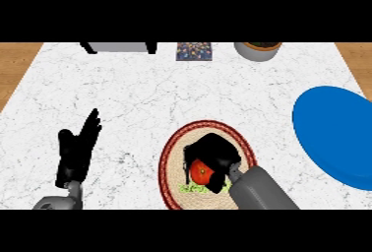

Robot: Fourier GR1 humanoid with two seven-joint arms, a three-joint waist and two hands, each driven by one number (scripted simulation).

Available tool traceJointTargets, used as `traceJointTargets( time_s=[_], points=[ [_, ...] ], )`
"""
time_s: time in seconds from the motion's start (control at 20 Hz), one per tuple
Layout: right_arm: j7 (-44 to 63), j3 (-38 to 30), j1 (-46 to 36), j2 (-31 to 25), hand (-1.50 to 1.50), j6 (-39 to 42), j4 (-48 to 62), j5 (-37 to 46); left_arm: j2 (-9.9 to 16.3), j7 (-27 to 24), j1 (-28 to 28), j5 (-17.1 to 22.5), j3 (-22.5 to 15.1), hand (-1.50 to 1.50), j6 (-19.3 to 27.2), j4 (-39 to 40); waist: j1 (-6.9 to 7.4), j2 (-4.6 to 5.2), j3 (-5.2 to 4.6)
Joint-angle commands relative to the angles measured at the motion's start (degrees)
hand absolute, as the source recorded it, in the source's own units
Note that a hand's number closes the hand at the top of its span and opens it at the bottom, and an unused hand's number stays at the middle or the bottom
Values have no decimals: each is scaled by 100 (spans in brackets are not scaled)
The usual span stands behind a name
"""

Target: Pick the tomato from the placemat and place it in the plate

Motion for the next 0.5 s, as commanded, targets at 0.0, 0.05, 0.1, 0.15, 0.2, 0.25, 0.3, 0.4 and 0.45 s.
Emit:
traceJointTargets(
  time_s=[0.0,0.05,0.1,0.15,0.2,0.25,0.3,0.4,0.45],
  points=[
    [199,-308,332,-188,150,-570,-237,181,-282,90,-33,-250,-189,0,291,25,-44,-4,1],
    [359,-801,184,-426,150,-539,-154,26,-9,-59,254,-4,1,0,-13,-98,-30,-8,0],
    [626,-1060,198,-422,150,-765,-13,48,-57,54,144,-77,-60,0,60,-110,-54,-4,2],
    [808,-1424,260,-574,150,-861,-64,-67,-3,-158,335,-50,-26,0,21,-214,-68,-17,1],
    [1101,-1681,268,-649,150,-903,-102,-91,27,-30,155,-93,38,0,88,-97,-149,-14,0],
    [1098,-2196,152,-905,150,-1076,105,-247,-49,-138,202,-67,30,0,103,-15,-163,20,2],
    [1210,-2184,359,-898,150,-1386,37,-113,95,53,98,4,113,0,3,-140,-139,-3,5],
    [1511,-2409,237,-959,150,-1727,-246,19,-93,93,117,-95,-31,0,129,-104,-125,-16,1],
    [1565,-2450,262,-987,150,-1880,-383,89,-4,131,105,-53,35,0,81,-244,-87,-21,1]
  ],
)
